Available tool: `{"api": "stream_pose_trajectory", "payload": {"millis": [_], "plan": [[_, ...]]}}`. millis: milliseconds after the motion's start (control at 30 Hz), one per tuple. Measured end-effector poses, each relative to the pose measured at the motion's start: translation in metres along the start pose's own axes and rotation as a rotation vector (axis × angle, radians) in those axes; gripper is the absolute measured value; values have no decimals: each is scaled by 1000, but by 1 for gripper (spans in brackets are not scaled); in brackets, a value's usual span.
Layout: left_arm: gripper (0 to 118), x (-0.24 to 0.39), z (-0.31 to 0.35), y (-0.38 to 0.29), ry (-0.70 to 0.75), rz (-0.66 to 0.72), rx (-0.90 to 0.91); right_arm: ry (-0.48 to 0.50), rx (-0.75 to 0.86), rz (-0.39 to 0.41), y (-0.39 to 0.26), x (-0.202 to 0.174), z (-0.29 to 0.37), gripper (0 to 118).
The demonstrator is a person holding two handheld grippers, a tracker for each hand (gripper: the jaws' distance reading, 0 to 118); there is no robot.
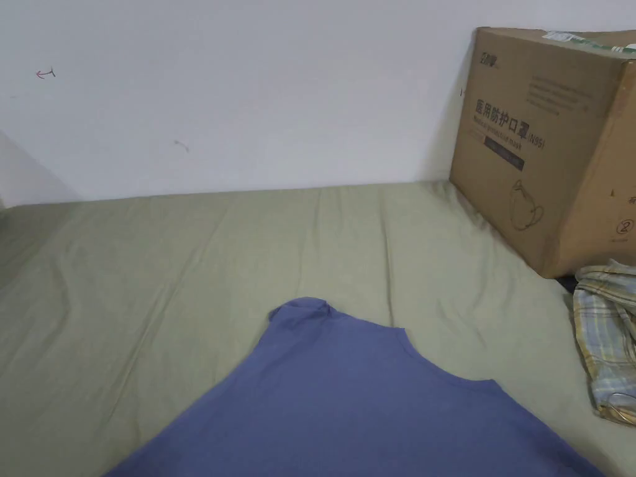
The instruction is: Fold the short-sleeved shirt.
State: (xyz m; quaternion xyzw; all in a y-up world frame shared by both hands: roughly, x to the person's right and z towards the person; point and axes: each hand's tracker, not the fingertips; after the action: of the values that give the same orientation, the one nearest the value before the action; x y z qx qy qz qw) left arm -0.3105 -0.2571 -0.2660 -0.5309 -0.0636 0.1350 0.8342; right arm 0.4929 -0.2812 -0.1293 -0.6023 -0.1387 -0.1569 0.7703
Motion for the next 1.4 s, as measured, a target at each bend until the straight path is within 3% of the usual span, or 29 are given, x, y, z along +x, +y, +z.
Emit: {"api": "stream_pose_trajectory", "payload": {"millis": [67,133,200,233,267,300,433,533,567,600,633,667,933,967,1000,1033,1067,1100,1267,1300,1333,1367,1400], "plan": [[3,-5,-1,-2,-10,17,16,-18,3,4,-1,-5,2,9],[15,-5,5,-3,-6,17,44,-75,54,24,0,-13,11,33],[66,-5,16,-6,61,-18,103,-98,127,37,1,-18,24,83],[96,-6,21,-5,77,-27,121,-94,162,41,2,-25,32,96],[117,-5,27,-6,58,-24,111,-84,221,57,2,-34,45,95],[118,-4,36,-7,54,-31,143,-59,278,80,2,-47,57,95],[118,6,69,-14,26,-46,255,38,424,219,11,-109,93,95],[114,14,82,-21,69,-18,264,134,457,266,18,-159,104,95],[97,14,84,-23,79,-14,246,162,472,270,19,-174,106,90],[72,15,85,-24,79,-15,232,202,471,274,22,-186,105,73],[33,15,86,-27,76,-19,227,251,470,282,23,-198,106,42],[0,16,85,-30,69,-24,220,285,470,288,24,-210,106,1],[1,0,55,-35,99,-38,187,295,423,403,28,-262,93,1],[8,-10,45,-26,102,-38,186,300,414,406,29,-263,92,1],[30,-15,36,-23,108,-34,179,302,408,406,29,-264,92,1],[65,-20,25,-21,138,-23,148,306,401,403,30,-263,91,1],[111,-25,13,-20,166,-18,115,313,393,397,31,-261,90,1],[118,-28,3,-18,184,-13,97,322,383,387,33,-259,88,1],[113,-33,-38,-14,226,-66,17,317,347,349,40,-255,81,1],[108,-33,-43,-14,220,-76,9,311,341,348,42,-255,79,1],[88,-32,-43,-13,191,-81,9,304,335,349,43,-256,76,1],[49,-28,-37,-16,135,-82,31,298,330,352,45,-258,73,1],[21,-23,-34,-17,134,-89,63,293,325,357,46,-260,70,1]]}}
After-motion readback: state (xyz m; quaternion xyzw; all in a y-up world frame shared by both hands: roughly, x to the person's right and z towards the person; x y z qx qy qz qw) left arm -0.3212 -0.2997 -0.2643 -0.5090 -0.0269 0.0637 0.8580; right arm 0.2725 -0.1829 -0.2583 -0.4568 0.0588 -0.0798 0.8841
